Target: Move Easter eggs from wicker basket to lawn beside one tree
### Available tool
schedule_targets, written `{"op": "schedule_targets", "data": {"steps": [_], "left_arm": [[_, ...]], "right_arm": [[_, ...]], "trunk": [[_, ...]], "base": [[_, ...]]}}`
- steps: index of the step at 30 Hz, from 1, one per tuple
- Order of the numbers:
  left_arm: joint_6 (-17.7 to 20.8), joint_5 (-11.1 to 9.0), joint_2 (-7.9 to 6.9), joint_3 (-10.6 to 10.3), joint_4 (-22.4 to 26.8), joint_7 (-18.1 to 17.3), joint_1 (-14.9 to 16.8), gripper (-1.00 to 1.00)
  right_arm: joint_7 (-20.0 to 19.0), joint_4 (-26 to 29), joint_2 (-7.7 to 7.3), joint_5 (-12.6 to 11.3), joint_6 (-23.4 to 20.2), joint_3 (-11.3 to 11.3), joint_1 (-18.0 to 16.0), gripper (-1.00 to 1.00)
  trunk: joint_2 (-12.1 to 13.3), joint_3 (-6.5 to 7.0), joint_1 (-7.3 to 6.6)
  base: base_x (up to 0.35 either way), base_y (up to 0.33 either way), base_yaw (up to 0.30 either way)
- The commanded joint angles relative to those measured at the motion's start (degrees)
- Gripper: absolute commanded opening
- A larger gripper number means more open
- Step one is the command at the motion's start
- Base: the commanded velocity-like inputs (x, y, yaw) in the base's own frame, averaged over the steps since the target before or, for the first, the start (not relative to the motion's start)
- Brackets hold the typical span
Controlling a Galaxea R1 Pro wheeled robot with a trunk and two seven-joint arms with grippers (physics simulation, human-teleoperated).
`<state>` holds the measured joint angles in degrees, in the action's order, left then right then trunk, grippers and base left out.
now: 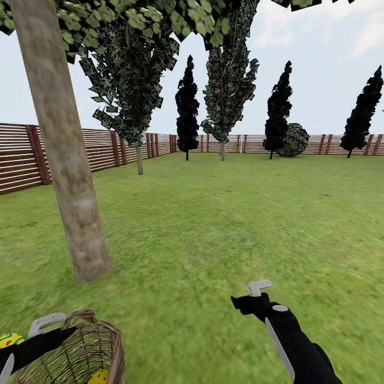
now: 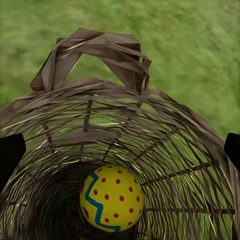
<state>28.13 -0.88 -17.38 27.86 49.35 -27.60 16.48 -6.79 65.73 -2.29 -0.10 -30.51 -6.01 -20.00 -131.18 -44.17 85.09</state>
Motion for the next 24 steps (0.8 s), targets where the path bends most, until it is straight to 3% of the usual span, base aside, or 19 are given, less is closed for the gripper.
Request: {"op": "schedule_targets", "data": {"steps": [1, 15, 21, 24], "left_arm": [[0.5, -0.1, 0.07, 0.1, 0.1, -0.3, 0.0, 1.0], [1.1, 1.3, -0.07, -0.1, 0.0, -0.4, 0.0, 1.0], [1.1, 5.3, -0.17, 0.2, 0.0, -0.5, 0.0, 1.0], [1.1, 6.1, -0.13, 0.2, 0.0, -0.5, 0.0, 1.0]], "right_arm": [[-0.1, 0.1, -0.06, 0.0, -0.3, 0.0, 0.0, 1.0], [0.8, 0.2, -0.17, 0.1, -1.2, 0.0, 0.0, 1.0], [1.0, 0.3, -0.13, 0.2, -1.4, 0.0, 0.0, 1.0], [1.1, 0.3, -0.05, 0.3, -1.4, 0.0, 0.0, 1.0]], "trunk": [[0.0, -0.07, -0.01], [0.0, -0.07, -0.01], [0.0, -0.07, -0.01], [0.0, -0.07, -0.01]], "base": [[0.0, 0.0, 0.0], [0.0, 0.0, 0.0], [0.0, 0.0, 0.0], [0.0, 0.0, 0.0]]}}
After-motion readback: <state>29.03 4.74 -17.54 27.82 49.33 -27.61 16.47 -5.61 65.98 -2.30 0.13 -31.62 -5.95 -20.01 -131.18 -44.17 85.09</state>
